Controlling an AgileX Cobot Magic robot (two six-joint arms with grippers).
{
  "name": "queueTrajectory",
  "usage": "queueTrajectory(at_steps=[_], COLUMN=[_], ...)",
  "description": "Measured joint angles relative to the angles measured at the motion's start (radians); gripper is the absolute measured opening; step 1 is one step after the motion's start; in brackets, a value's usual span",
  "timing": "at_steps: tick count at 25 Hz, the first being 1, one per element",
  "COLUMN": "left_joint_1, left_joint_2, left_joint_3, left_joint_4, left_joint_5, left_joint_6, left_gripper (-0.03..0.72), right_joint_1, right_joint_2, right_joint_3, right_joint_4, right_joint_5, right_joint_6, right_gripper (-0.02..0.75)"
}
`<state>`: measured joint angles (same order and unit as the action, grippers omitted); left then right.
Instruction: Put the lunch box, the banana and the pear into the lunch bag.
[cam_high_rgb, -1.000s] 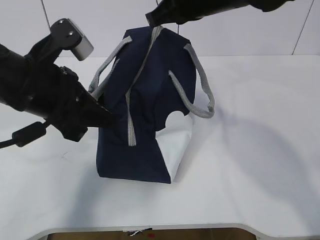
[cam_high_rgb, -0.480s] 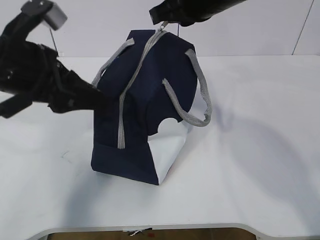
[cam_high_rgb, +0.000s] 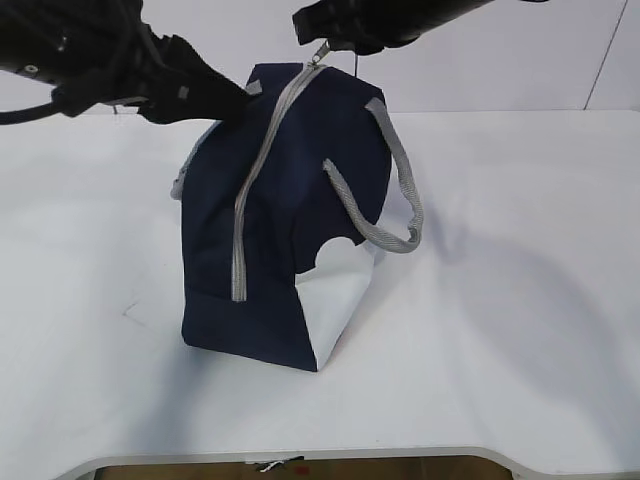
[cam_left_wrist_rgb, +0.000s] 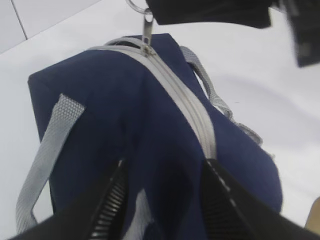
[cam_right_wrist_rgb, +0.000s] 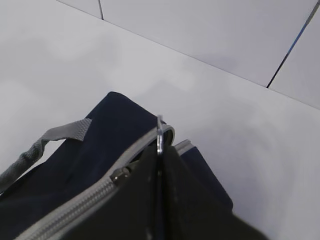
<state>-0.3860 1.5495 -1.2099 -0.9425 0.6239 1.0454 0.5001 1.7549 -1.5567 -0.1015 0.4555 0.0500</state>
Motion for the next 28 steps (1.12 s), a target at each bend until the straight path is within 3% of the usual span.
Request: queueTrajectory(at_steps=[4,17,19,23,28], left_joint_1=[0.001,0.001,0.001,0.002,0.002], left_joint_2=[0.061,0.113,0.114,0.116,0.105], left_joint_3=[-0.054,-0.062,-0.062,-0.062,-0.074], left_joint_4=[-0.015,-0.034,-0.034,-0.015,0.073], left_joint_5=[0.051,0.082,0.091,0.124,0.174], left_joint_6=[-0.002,-0.045,-0.047,-0.049,-0.049], left_gripper=[0.322,0.307,0.272,0.069,0.027], right_joint_1=[0.000,0.000,0.000,0.000,0.000], right_joint_2=[0.000,0.000,0.000,0.000,0.006], right_joint_3=[0.000,-0.036,-0.036,-0.036,-0.036], right_joint_4=[0.002,0.010,0.010,0.010,0.014], right_joint_5=[0.000,0.021,0.026,0.028,0.028], right_joint_6=[0.000,0.000,0.000,0.000,0.000], right_gripper=[0.017,0.017,0.017,0.017,0.017])
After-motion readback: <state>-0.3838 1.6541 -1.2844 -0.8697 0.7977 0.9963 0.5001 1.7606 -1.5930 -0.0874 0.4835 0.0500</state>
